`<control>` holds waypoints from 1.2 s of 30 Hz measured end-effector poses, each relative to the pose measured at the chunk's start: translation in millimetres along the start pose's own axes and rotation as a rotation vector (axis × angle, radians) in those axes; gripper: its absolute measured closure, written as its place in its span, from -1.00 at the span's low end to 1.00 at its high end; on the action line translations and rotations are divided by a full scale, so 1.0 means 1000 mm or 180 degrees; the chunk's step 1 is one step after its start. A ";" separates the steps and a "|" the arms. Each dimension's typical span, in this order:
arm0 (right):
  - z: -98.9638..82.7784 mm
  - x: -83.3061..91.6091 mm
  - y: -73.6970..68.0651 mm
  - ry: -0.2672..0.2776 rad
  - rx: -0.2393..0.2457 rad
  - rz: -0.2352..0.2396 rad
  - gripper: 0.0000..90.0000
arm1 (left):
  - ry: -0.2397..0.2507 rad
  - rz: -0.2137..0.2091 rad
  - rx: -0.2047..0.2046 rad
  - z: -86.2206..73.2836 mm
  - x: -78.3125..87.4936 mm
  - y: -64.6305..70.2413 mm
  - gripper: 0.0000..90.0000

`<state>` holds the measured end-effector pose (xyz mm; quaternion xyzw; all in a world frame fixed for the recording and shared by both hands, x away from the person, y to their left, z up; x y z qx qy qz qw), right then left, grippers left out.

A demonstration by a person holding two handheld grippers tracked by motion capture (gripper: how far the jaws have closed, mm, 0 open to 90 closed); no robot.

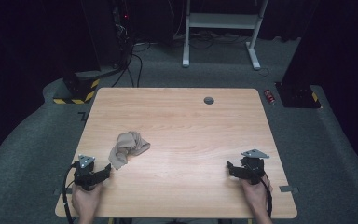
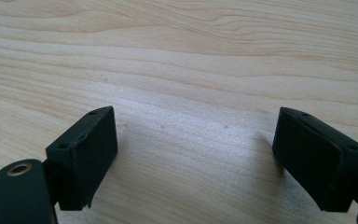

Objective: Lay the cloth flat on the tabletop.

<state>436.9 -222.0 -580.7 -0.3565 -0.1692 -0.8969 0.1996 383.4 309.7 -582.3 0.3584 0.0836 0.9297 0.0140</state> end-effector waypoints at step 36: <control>-0.001 0.000 0.002 -0.0008 -0.0039 -0.0049 -0.71 | -0.0028 -0.0011 -0.0049 0.000 -0.001 0.002 -0.53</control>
Point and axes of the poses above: each handheld gripper's, and its own axes: x roughly backward along the jaws, z roughly out of its top, y roughly to its right, the point moved 8 cm from there along -x, roughly forward along the jaws, and after that the axes turned 12 degrees about x, right-handed, at the moved point
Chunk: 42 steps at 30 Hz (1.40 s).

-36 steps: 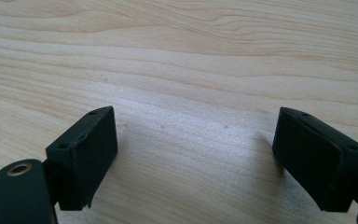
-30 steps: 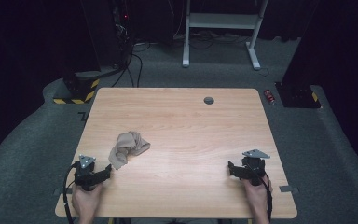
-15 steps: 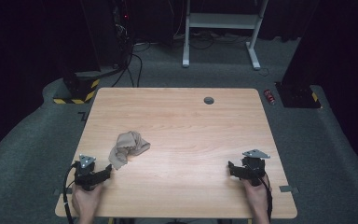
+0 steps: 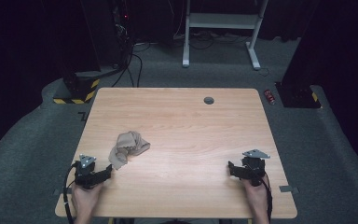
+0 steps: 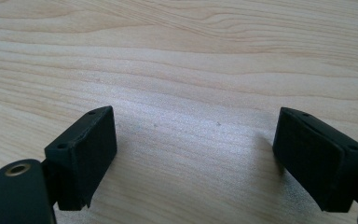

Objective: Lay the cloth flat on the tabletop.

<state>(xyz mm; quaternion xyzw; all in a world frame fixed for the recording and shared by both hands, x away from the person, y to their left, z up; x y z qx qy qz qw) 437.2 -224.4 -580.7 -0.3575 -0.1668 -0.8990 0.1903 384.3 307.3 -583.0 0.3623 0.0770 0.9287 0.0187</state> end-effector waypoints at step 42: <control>0.000 0.000 0.000 0.0003 0.0004 0.0001 -0.71 | 0.0091 -0.0675 0.0240 0.029 0.004 0.047 -0.62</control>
Point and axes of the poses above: each handheld gripper's, and its own axes: x roughly backward along the jaws, z roughly out of its top, y roughly to its right, the point moved 8 cm from there along -x, roughly forward along the jaws, and after that the axes turned 12 degrees about x, right-handed, at the moved point
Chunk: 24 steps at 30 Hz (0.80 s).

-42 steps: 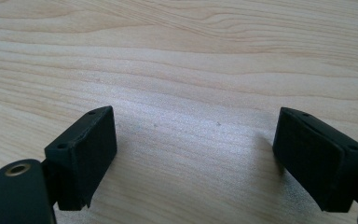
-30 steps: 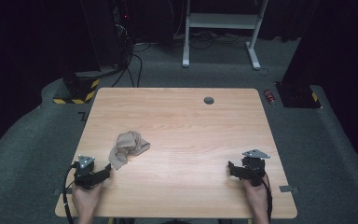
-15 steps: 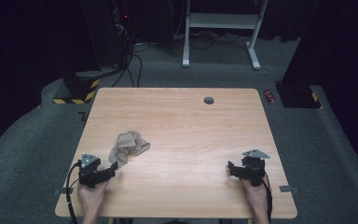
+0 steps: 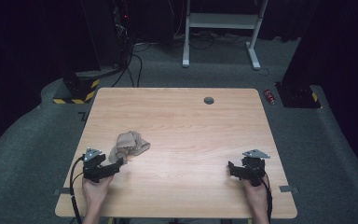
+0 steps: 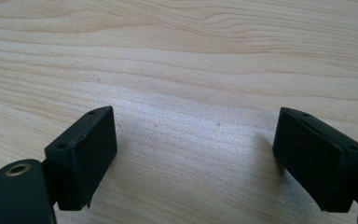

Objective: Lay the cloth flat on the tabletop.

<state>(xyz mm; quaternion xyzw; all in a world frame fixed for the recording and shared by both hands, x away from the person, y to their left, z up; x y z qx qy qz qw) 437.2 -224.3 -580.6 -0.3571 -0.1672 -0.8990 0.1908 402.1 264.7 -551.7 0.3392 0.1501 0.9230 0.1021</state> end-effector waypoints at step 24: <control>0.000 0.000 0.000 -0.0003 -0.0001 -0.0002 -0.70 | -0.0283 0.0289 -0.0254 0.019 -0.054 0.012 -0.47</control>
Point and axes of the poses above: each handheld gripper's, and its own axes: x roughly backward along the jaws, z roughly out of its top, y roughly to its right, the point moved 8 cm from there along -x, roughly forward along the jaws, and after that the axes turned 12 degrees about x, right-handed, at the moved point
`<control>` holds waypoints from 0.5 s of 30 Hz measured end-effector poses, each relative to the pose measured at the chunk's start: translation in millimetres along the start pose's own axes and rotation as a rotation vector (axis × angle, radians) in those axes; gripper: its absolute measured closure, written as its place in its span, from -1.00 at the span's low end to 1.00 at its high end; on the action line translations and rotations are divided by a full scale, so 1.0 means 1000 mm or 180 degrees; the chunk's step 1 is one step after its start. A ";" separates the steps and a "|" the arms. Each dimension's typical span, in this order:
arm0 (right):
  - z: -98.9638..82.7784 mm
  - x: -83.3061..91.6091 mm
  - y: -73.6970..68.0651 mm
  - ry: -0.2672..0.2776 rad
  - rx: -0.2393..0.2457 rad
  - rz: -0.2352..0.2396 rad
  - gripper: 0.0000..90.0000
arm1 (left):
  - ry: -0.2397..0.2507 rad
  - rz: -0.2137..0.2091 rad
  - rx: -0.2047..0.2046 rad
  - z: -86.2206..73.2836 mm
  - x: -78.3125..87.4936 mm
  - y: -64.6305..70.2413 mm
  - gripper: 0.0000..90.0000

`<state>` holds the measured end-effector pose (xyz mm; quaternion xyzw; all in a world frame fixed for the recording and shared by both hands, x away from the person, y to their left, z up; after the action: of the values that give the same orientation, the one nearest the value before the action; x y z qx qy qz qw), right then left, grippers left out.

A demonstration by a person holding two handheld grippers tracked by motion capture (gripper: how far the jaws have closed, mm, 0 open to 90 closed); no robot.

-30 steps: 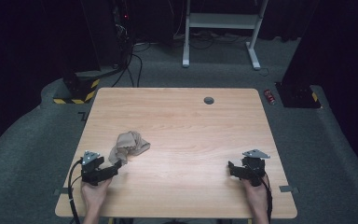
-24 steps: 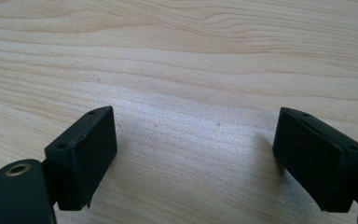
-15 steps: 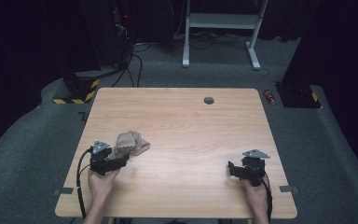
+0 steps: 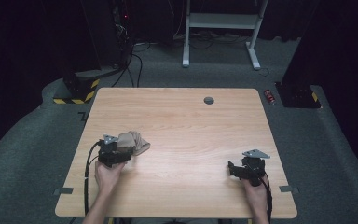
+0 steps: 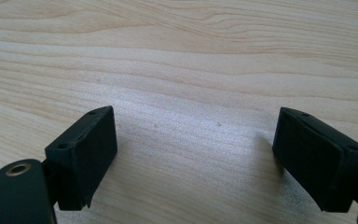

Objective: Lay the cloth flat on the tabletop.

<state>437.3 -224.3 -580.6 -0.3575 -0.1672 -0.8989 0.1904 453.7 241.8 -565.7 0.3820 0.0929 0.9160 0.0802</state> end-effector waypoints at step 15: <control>0.000 0.000 0.000 0.0002 -0.0002 -0.0002 -0.70 | -0.0142 0.0280 -0.0236 0.001 -0.010 -0.005 0.30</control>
<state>437.5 -224.0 -580.6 -0.3572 -0.1669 -0.8991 0.1901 461.4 244.8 -573.3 0.4028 0.0402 0.9127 0.0559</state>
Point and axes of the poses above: each handheld gripper's, and its own axes: x roughly backward along the jaws, z roughly out of its top, y roughly to its right, the point moved 8 cm from there along -x, roughly forward along the jaws, and after that the axes turned 12 degrees about x, right-handed, at the moved point
